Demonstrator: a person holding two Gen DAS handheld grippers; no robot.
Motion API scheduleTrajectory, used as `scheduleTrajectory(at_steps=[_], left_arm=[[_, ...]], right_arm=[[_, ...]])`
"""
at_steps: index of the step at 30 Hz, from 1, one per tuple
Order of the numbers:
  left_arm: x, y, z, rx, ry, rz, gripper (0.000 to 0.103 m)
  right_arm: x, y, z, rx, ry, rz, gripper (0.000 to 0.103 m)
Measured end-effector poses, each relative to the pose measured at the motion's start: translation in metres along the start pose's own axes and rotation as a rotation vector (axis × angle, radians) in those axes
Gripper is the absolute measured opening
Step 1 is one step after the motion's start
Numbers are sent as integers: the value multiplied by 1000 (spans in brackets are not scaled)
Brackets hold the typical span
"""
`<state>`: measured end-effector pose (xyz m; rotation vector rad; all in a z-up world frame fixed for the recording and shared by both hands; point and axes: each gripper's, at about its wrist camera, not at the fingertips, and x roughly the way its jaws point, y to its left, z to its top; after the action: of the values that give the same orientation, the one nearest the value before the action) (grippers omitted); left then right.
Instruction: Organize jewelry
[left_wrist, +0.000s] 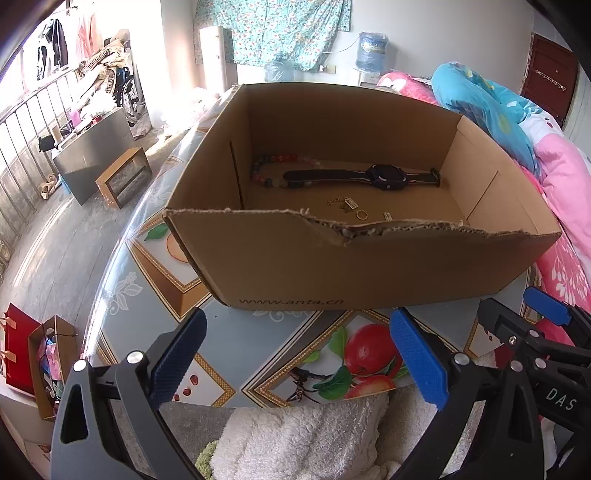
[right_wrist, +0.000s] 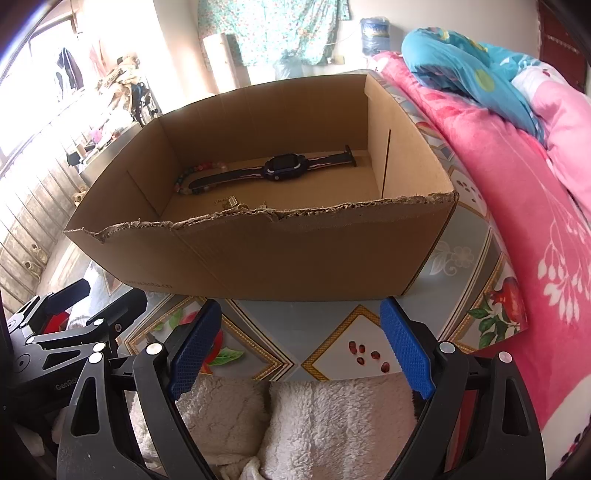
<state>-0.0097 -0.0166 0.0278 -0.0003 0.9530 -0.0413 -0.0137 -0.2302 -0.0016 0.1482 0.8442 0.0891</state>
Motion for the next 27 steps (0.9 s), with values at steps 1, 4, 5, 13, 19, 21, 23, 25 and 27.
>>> scheduleTrajectory(at_steps=[1,4,5,13,19,21,23,25,27], left_arm=[[0,0,0,-1,0,0,97],[0,1,0,-2,-1,0,97],[0,1,0,-3,0,0,97],[0,3,-2,-13,5,-6,97],[2,5,-2,-17,13,-7,97],[2,6,-1,-17,14,-7,97],[3,5,-1,-19,15,-8,97],[3,5,0,-21,15,-6,97],[4,5,0,-21,19,-6,97]], right_arm=[[0,0,0,1,0,0,84],[0,1,1,0,1,1,84],[0,1,1,0,1,0,84],[-1,2,1,-1,1,-3,84],[1,1,2,1,8,-4,84],[2,0,2,1,11,-3,84],[3,0,3,2,13,-3,84],[3,0,3,0,14,-5,84],[4,0,3,2,16,-2,84]])
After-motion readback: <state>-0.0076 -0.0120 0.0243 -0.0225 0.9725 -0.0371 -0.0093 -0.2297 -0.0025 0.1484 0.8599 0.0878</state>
